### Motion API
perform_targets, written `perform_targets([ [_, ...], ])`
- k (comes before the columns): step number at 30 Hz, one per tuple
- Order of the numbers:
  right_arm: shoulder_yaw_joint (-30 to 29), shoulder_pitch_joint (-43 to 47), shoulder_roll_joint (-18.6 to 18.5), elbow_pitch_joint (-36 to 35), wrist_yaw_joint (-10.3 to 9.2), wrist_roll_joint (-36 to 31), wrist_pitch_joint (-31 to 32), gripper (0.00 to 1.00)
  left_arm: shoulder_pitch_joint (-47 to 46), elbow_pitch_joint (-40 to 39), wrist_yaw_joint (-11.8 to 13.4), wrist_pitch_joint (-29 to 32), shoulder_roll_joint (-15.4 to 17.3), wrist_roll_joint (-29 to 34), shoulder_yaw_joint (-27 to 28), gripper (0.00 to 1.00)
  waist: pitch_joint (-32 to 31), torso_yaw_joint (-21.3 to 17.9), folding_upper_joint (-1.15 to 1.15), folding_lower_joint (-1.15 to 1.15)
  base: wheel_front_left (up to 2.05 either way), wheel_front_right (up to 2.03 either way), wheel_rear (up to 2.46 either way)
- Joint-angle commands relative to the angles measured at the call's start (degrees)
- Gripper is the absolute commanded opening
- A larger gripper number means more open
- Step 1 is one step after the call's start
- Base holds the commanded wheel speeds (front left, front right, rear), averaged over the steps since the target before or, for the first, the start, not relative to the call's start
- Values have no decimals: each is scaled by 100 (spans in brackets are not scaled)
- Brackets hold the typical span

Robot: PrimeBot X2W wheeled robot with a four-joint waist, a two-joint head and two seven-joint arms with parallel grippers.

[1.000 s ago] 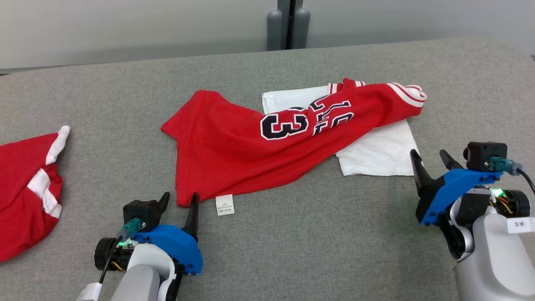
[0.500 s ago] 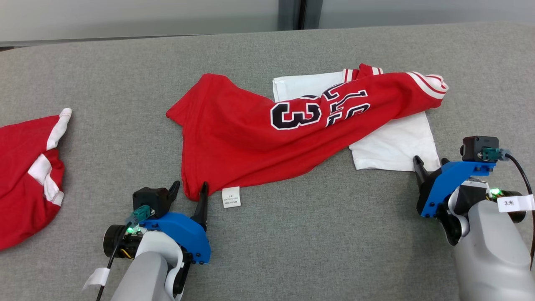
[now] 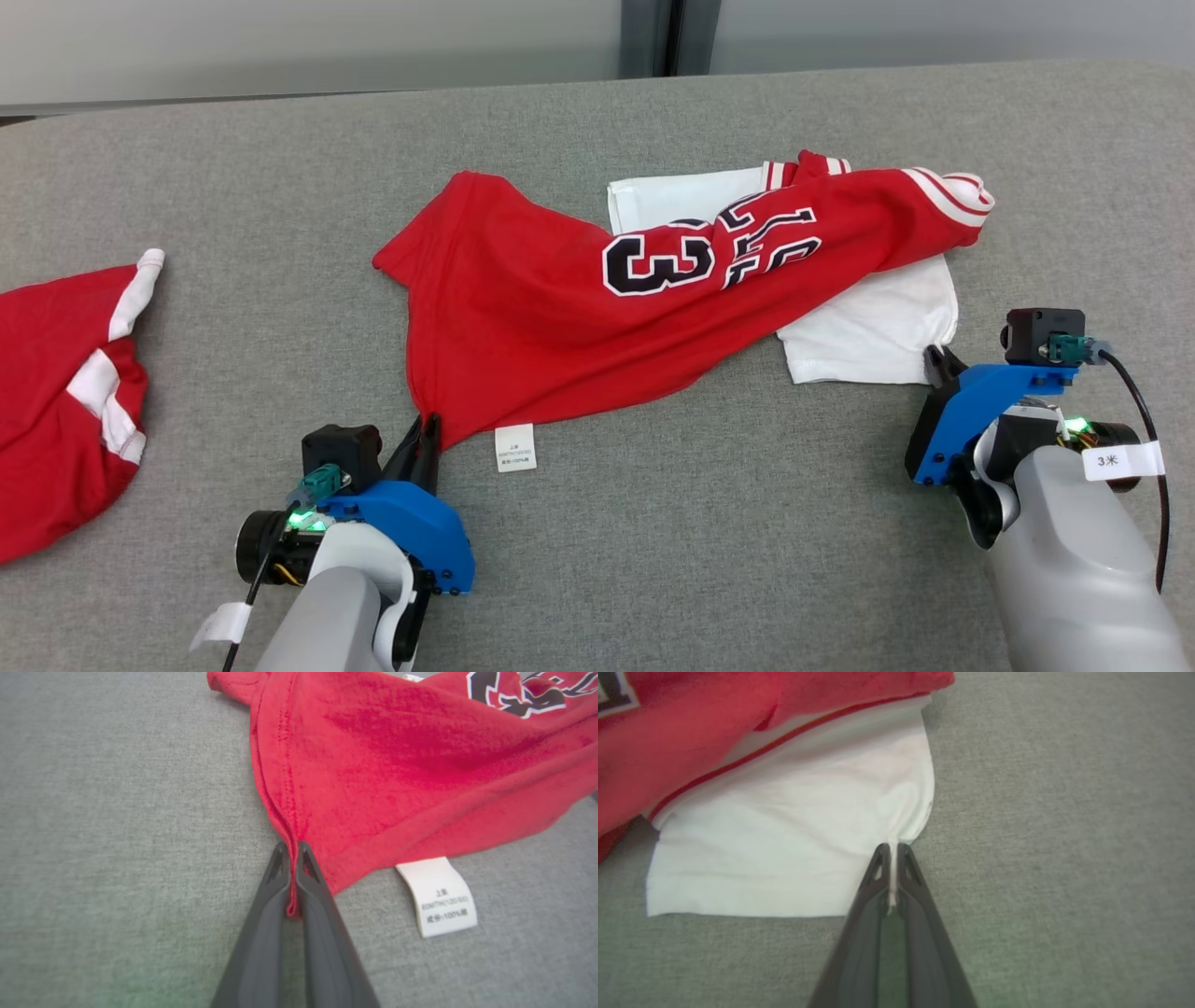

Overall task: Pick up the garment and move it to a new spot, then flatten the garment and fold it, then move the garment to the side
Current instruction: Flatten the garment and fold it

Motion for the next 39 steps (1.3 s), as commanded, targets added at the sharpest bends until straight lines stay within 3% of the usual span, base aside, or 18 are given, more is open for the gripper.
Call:
perform_targets([
  [1, 53, -84, -1, 57, 3, 98, -98, 0, 90, 51, -11, -40, -6, -56, -1, 0, -42, -6, -1, 0, 0, 0, 0],
  [7, 285, -45, -83, -171, 2, 597, -542, 0, 172, -290, -49, -349, -7, -359, 138, 0, -292, 6, -1, 0, 0, 0, 0],
  [14, 772, 498, -316, -1169, 2, 1283, -535, 0, 521, -1215, -88, -72, 93, -880, 399, 0, -696, -16, -1, 0, 0, 0, 0],
  [22, 707, 1545, -576, -3375, 2, 1792, 296, 0, 1114, -3012, -78, 660, 351, -1461, 666, 0, -1064, -91, -1, 0, 0, 0, 0],
  [30, 245, 2405, -412, -6189, 2, 1611, 1307, 0, 1426, -4798, 120, 1500, 560, -1919, 847, 0, -1173, -177, -1, 0, 0, 0, 0],
  [34, 112, 2543, -325, -7346, 2, 1527, 1683, 0, 1361, -5553, 173, 1877, 626, -2165, 879, 0, -1078, -221, -1, 0, 0, 0, 0],
  [39, 41, 2366, -325, -8229, 2, 1437, 2017, 0, 1076, -6151, 223, 2354, 702, -2573, 947, 0, -855, -262, -1, 0, 0, 0, 0],
])
